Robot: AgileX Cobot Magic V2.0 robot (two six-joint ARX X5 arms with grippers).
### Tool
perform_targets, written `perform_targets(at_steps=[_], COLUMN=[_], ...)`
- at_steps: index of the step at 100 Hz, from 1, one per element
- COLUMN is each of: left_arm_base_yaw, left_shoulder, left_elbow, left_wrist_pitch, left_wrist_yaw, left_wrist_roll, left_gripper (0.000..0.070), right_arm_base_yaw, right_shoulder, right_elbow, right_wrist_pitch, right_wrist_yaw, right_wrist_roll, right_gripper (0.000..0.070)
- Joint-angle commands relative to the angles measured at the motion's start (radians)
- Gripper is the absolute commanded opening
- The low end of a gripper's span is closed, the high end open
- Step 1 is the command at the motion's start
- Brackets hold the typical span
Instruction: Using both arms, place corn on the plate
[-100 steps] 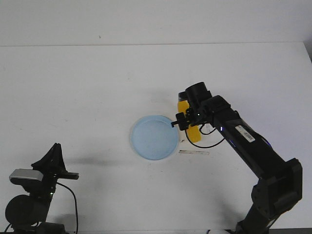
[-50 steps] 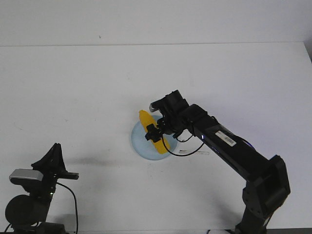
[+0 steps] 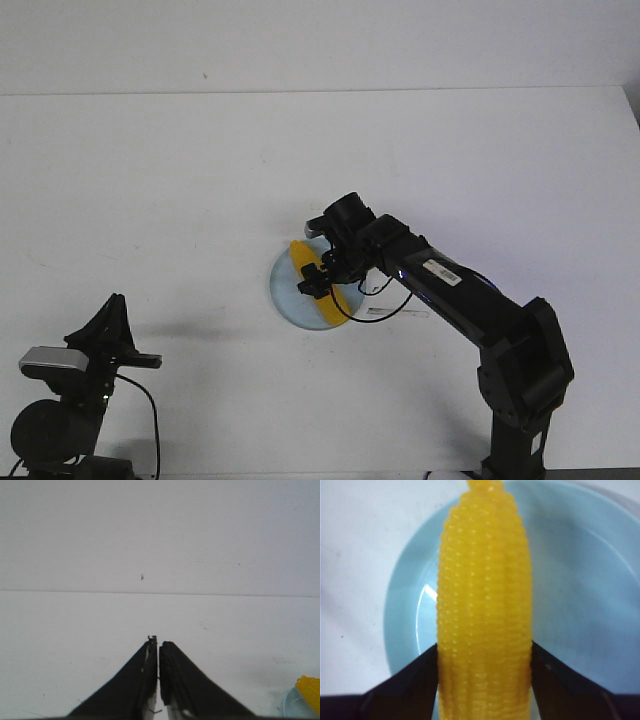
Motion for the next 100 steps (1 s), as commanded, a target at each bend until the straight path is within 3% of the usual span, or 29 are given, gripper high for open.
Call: perform_targets(at_steps=[1, 10, 49, 58, 74, 79, 89, 100], left_arm_base_yaw=[-0.001, -0.001, -0.001, -0.001, -0.001, -0.001, -0.001, -0.001], left_shoulder=[-0.002, -0.002, -0.002, -0.002, -0.002, -0.002, -0.002, -0.002], left_elbow=[0.008, 0.008, 0.008, 0.008, 0.008, 0.008, 0.008, 0.008], left_wrist_pitch=[0.018, 0.018, 0.018, 0.018, 0.018, 0.018, 0.018, 0.018], left_wrist_yaw=[-0.002, -0.002, -0.002, -0.003, -0.003, -0.003, -0.002, -0.003], left_wrist_roll=[-0.002, -0.002, -0.002, -0.002, -0.002, -0.002, -0.002, -0.002], left_gripper=[0.0002, 0.0002, 0.0002, 0.0002, 0.0002, 0.0002, 0.0002, 0.0002], right_arm_base_yaw=[0.008, 0.009, 0.009, 0.009, 0.009, 0.009, 0.009, -0.016], right_shoulder=[0.023, 0.023, -0.049, -0.093, -0.170, -0.194, -0.262, -0.351], right_elbow=[0.017, 0.017, 0.051, 0.052, 0.047, 0.031, -0.051, -0.187], right_wrist_pitch=[0.008, 0.012, 0.038, 0.049, 0.063, 0.082, 0.177, 0.311], right_wrist_yaw=[-0.002, -0.002, 0.035, 0.119, 0.339, 0.391, 0.460, 0.475], right_wrist_roll=[0.009, 0.009, -0.024, -0.033, -0.053, -0.065, -0.110, -0.126], right_gripper=[0.0364, 0.0424, 0.0420, 0.0408, 0.0400, 0.0317, 0.0003, 0.0001])
